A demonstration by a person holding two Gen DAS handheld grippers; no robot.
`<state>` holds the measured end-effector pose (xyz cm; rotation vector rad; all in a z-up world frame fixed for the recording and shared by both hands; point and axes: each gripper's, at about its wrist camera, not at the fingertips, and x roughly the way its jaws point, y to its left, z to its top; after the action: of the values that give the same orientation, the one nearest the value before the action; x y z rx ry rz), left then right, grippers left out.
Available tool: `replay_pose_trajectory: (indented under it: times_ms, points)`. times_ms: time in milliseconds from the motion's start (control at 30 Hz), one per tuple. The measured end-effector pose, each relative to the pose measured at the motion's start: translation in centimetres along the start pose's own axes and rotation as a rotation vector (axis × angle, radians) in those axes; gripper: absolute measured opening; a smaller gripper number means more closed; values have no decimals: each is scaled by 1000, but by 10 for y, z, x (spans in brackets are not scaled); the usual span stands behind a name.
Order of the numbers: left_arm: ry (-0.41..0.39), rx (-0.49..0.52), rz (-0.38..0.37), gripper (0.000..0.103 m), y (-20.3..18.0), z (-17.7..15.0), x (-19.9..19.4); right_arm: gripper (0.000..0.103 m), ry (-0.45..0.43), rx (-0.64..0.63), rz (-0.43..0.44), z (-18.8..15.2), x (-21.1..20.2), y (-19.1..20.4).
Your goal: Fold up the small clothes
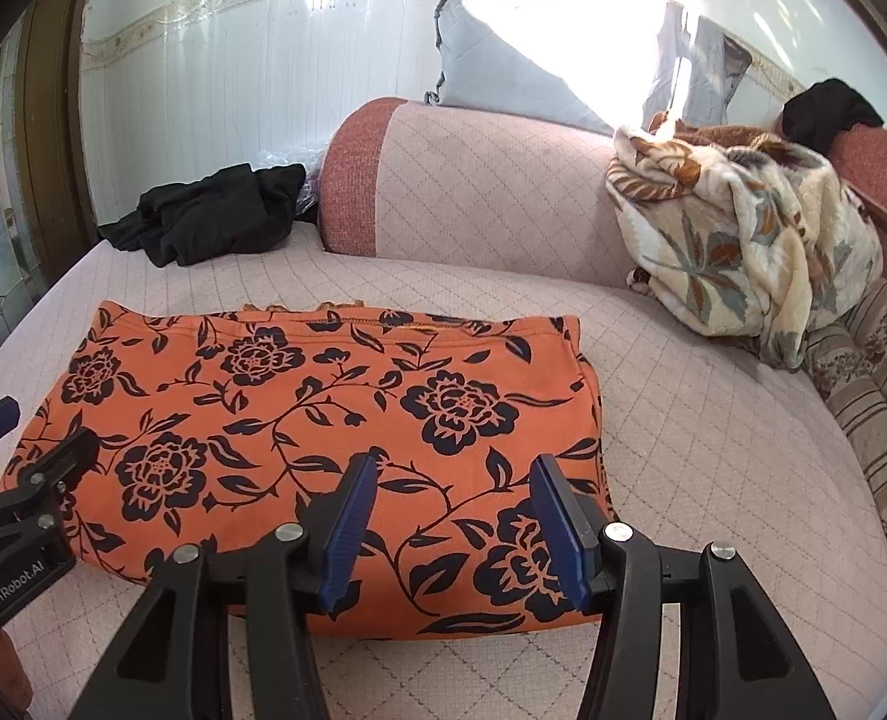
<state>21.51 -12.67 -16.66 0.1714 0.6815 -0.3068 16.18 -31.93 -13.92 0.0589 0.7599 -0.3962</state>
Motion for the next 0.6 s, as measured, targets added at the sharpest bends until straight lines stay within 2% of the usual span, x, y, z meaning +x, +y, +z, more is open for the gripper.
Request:
replay_pose_trajectory:
  times_ms: [100,200,300,367,467,533,600]
  points:
    - [28,-56,39,82,22,2,9,57,40,63,29,-3,13,-17]
    - [77,-110,129,82,50,-1,27,57,75,173,65,-7,29,-44]
    - [202,-84,219,82,62,-10,59,57,108,243,108,-15,50,-63]
    - [290,-90,206,82,67,-21,80,58,232,227,119,-25,79,-65]
    - [265,-154,148,82,79,-18,63,58,220,233,115,-26,76,-69]
    - [214,-171,141,82,87,-19,42,58,179,282,172,-24,55,-77]
    - [201,-202,128,82,96,-26,24,58,141,335,221,-28,34,-88]
